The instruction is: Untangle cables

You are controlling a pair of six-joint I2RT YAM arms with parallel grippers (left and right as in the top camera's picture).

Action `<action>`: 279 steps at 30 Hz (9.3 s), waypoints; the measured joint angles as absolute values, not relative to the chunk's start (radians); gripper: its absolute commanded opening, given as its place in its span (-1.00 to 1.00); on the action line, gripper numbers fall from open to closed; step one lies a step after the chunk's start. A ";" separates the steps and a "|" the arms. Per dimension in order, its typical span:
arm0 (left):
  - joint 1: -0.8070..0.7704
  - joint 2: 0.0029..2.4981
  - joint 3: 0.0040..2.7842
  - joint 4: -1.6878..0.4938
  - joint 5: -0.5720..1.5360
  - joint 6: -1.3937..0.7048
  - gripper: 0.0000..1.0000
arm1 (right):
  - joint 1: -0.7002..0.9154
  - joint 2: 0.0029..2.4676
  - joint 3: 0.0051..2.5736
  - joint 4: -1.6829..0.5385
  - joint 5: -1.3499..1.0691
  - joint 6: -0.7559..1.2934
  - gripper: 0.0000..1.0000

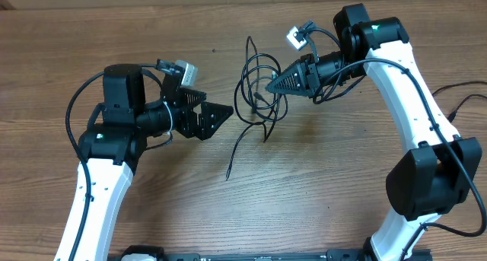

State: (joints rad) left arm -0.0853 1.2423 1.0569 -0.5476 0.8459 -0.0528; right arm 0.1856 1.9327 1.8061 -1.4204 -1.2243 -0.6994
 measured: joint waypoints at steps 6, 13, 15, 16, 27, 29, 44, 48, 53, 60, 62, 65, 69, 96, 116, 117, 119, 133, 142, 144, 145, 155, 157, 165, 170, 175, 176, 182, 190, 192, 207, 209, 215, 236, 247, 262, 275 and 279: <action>-0.085 1.242 1.057 -0.546 0.861 -0.044 0.94 | 0.186 1.933 1.806 -1.392 -1.225 -0.699 -0.92; -0.085 1.242 1.057 -0.550 0.865 -0.055 0.57 | 0.186 1.933 1.806 -1.375 -1.226 -0.699 -0.92; -0.085 1.242 1.057 -0.550 0.868 -0.072 0.34 | 0.186 1.933 1.806 -1.373 -1.227 -0.700 -0.92; -0.085 1.242 1.057 -0.550 0.869 -0.082 0.24 | 0.186 1.933 1.806 -1.373 -1.227 -0.700 -0.92; -0.085 1.242 1.057 -0.550 0.991 -0.159 0.47 | 0.186 1.933 1.806 -1.370 -1.227 -0.700 -0.92; -0.085 1.242 1.057 -0.549 1.005 -0.185 0.59 | 0.186 1.933 1.806 -1.370 -1.227 -0.699 -0.92; -0.092 1.242 1.057 -0.454 1.022 -0.457 0.56 | 0.186 1.933 1.806 -1.369 -1.227 -0.699 -0.92; -0.129 1.242 1.057 -0.408 1.015 -0.500 0.54 | 0.186 1.933 1.806 -1.364 -1.227 -0.699 -0.92; -0.196 1.242 1.057 -0.395 0.952 -0.545 0.52 | 0.186 1.933 1.806 -1.363 -1.227 -0.700 -0.92; -0.267 1.243 1.057 -0.393 0.786 -0.565 0.41 | 0.186 1.933 1.806 -1.363 -1.227 -0.700 -0.92; -0.283 1.248 1.057 -0.392 0.729 -0.570 0.35 | 0.186 1.933 1.806 -1.362 -1.227 -0.699 -0.92; -0.306 1.277 1.057 -0.379 0.660 -0.576 0.28 | 0.186 1.933 1.806 -1.362 -1.227 -0.699 -0.92; -0.322 1.350 1.057 -0.320 0.631 -0.624 0.17 | 0.189 1.933 1.806 -1.362 -1.227 -0.699 -0.92; -0.325 1.454 1.057 -0.216 0.759 -0.522 -0.92 | 0.199 1.933 1.806 -1.362 -1.233 -0.700 1.00; -0.260 1.456 1.057 -0.412 0.698 -0.467 -0.91 | 0.199 1.933 1.806 -1.355 -1.170 -0.700 1.00; -0.260 1.456 1.057 -0.412 0.699 -0.467 -0.91 | 0.199 1.933 1.806 -1.354 -1.170 -0.699 1.00; -0.260 1.456 1.057 -0.408 0.700 -0.467 -0.92 | 0.199 1.933 1.806 -1.352 -1.170 -0.699 1.00; -0.260 1.456 1.057 -0.351 0.707 -0.471 -0.92 | 0.206 1.933 1.806 -1.351 -1.169 -0.700 1.00; -0.260 1.456 1.057 -0.354 0.702 -0.472 -0.92 | 0.264 1.933 1.806 -1.345 -1.163 -0.699 1.00; -0.260 1.456 1.057 -0.357 0.702 -0.472 -0.92 | 0.270 1.933 1.806 -1.345 -1.163 -0.700 1.00; -0.260 1.456 1.057 -0.360 0.702 -0.472 -0.92 | 0.271 1.933 1.806 -1.345 -1.163 -0.699 1.00; -0.260 1.456 1.057 -0.367 0.710 -0.471 -0.92 | 0.271 1.933 1.806 -1.343 -1.163 -0.699 0.06; -0.260 1.456 1.057 -0.367 0.720 -0.472 -0.91 | 0.271 1.933 1.806 -1.336 -1.159 -0.701 -0.38; -0.267 1.456 1.057 -0.366 0.738 -0.471 -0.91 | 0.271 1.933 1.806 -1.336 -1.148 -0.699 -0.92; -0.267 1.456 1.057 -0.367 0.740 -0.471 -0.92 | 0.271 1.933 1.806 -1.336 -1.148 -0.699 -0.92; -0.268 1.456 1.059 -0.414 0.692 -0.479 -0.92 | 0.271 1.933 1.806 -1.337 -1.147 -0.699 -0.92; -0.268 1.456 1.060 -0.447 0.659 -0.497 -0.92 | 0.271 1.933 1.806 -1.339 -1.147 -0.699 -0.92; -0.266 1.456 1.065 -0.636 0.420 -0.735 -0.92 | 0.276 1.933 1.806 -1.345 -1.135 -0.700 -0.92; -0.266 1.456 1.067 -0.671 0.292 -0.963 -0.92 | 0.279 1.933 1.806 -1.344 -1.126 -0.700 -0.92; -0.266 1.456 1.067 -0.677 0.279 -1.028 -0.91 | 0.279 1.933 1.806 -1.344 -1.126 -0.699 -0.92; -0.260 1.456 1.068 -0.857 0.225 -1.705 -0.90 | 0.276 1.933 1.806 -1.339 -1.125 -0.672 -0.92; -0.260 1.456 1.068 -0.853 0.221 -1.711 -0.88 | 0.276 1.933 1.806 -1.338 -1.117 -0.666 -0.92; -0.260 1.456 1.068 -0.725 0.209 -1.475 -0.84 | 0.276 1.933 1.806 -1.319 -1.084 -0.658 -0.58; -0.260 1.456 1.073 -0.657 0.484 -0.251 -0.92 | 0.275 1.933 1.806 -1.222 -0.836 -0.599 0.75; -0.260 1.413 1.097 -0.627 0.607 -0.066 -0.92 | 0.275 1.933 1.806 -1.201 -0.778 -0.569 0.41; -0.260 1.363 1.102 -0.604 0.629 -0.046 -0.91 | 0.276 1.933 1.806 -1.227 -0.774 -0.555 -0.92; -0.260 1.363 1.102 -0.617 0.367 -0.329 -0.92 | 0.230 1.933 1.806 -1.335 -1.093 -0.579 -0.92; -0.260 1.363 1.102 -0.640 0.259 -0.476 -0.91 | 0.197 1.933 1.806 -1.426 -1.234 -0.668 -0.92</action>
